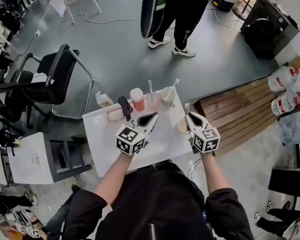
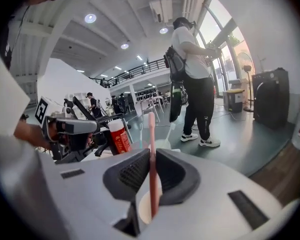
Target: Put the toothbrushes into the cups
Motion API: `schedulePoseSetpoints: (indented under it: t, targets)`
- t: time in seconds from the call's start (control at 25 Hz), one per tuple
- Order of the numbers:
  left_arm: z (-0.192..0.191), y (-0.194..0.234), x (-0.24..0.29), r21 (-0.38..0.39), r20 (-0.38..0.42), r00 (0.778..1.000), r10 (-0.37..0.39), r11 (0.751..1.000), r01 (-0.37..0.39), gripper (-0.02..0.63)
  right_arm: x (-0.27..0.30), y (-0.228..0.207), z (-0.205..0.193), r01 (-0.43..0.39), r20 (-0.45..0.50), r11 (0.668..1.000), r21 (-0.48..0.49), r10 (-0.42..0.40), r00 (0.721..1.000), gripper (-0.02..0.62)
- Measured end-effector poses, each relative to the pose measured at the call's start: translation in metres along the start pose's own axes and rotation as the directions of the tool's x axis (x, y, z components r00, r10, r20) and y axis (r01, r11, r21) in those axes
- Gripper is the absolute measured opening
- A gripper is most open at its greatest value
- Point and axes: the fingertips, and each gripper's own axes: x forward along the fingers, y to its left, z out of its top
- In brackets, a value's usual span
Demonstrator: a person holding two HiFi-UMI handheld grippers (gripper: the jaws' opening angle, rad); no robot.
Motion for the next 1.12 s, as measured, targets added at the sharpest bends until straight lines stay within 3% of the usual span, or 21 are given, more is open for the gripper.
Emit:
schedulePoseSetpoints:
  t: [0.2,0.6,0.88,1.12]
  targets:
    - [-0.006,0.006,-0.006,-0.011,-0.014,1.000,0.027,1.000,-0.027,0.002,0.014,-0.016,-0.013,0.013,-0.016,0.999,0.048,-0.012,1.000,0.043]
    - [-0.018,0.016,-0.011,-0.036,-0.031,0.998,0.053,0.998,-0.054,0.002,0.023,-0.013,-0.069,0.011,-0.160,1.000,0.002,-0.011,0.987,0.041]
    - [-0.015,0.017,-0.011,-0.037,-0.026,0.998,0.051,0.998,-0.052,0.002,0.021,-0.013,-0.076,0.032,-0.194,0.998,-0.058,-0.043,0.980,0.041]
    - [-0.016,0.017,-0.013,-0.038,-0.025,0.998,0.050,0.998,-0.051,0.002,0.019,-0.015,-0.080,0.044,-0.200,0.998,-0.034,-0.050,0.979,0.044]
